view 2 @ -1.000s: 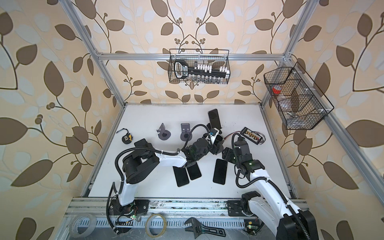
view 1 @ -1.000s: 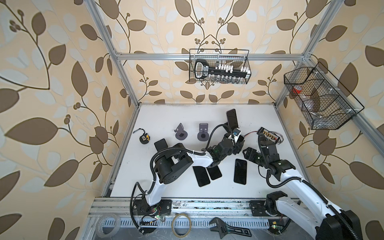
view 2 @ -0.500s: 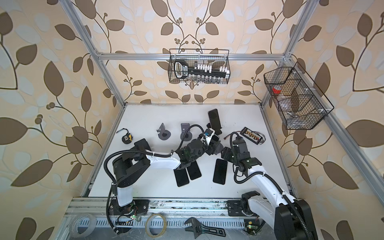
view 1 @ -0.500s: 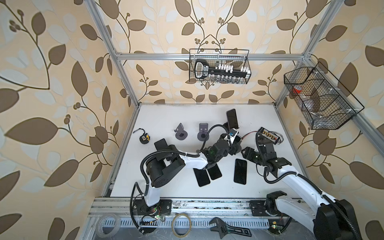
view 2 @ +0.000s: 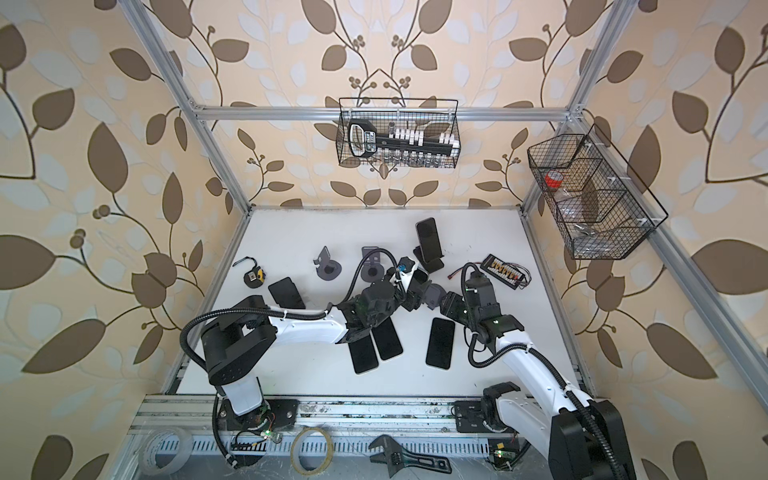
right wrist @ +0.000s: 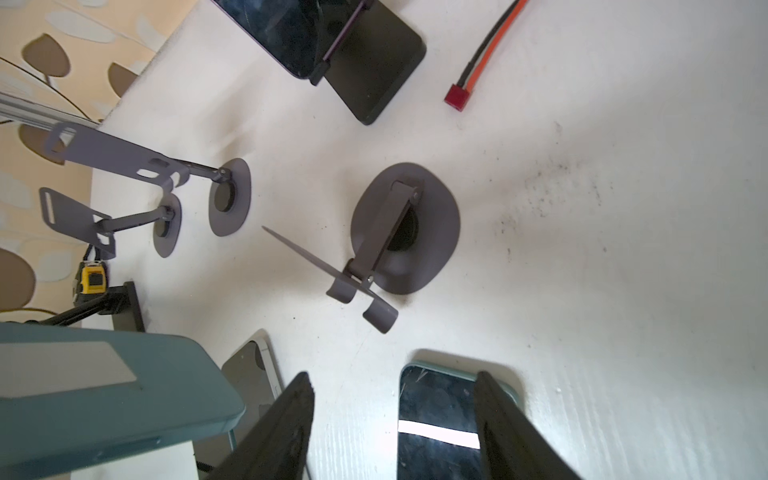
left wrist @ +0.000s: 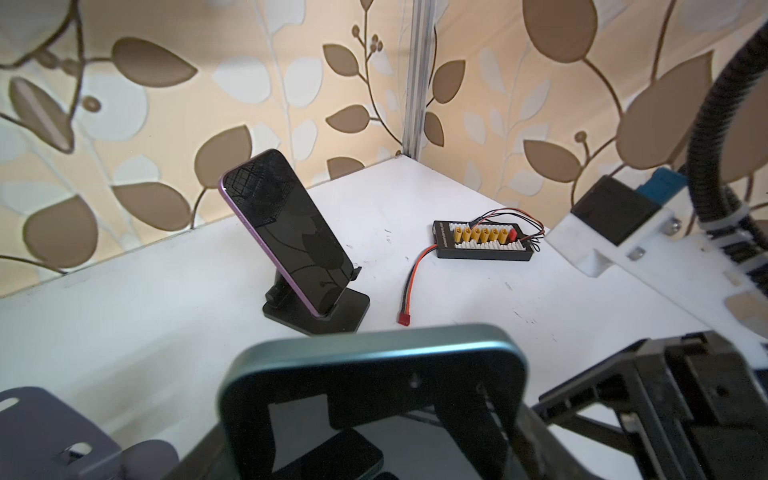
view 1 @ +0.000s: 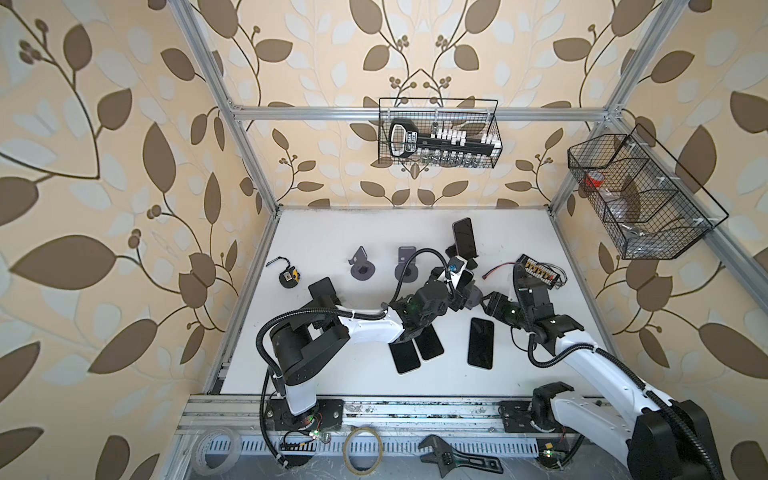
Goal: Remove the phone from the phone stand
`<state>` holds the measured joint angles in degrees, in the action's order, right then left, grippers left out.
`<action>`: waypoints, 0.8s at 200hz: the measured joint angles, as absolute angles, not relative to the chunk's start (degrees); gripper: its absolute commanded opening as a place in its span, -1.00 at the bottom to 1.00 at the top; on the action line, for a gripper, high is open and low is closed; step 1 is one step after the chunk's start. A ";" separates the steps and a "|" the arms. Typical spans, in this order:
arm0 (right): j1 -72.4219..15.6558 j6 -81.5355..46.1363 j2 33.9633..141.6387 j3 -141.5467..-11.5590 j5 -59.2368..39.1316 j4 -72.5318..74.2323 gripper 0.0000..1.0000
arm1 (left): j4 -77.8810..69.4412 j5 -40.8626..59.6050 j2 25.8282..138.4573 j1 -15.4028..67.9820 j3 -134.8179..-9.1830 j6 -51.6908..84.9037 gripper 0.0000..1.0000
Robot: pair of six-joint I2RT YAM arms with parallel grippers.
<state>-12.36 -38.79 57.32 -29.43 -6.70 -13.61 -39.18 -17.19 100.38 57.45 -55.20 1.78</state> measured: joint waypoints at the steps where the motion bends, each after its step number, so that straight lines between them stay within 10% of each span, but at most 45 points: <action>1: -12.36 -38.81 57.30 -29.50 -6.70 -13.58 0.23 | -39.05 -17.23 100.20 57.45 -55.09 1.78 0.35; 160: -23.22 -42.50 56.10 -39.40 -6.04 -15.46 0.15 | -24.03 -21.69 77.80 57.45 -44.07 7.44 0.18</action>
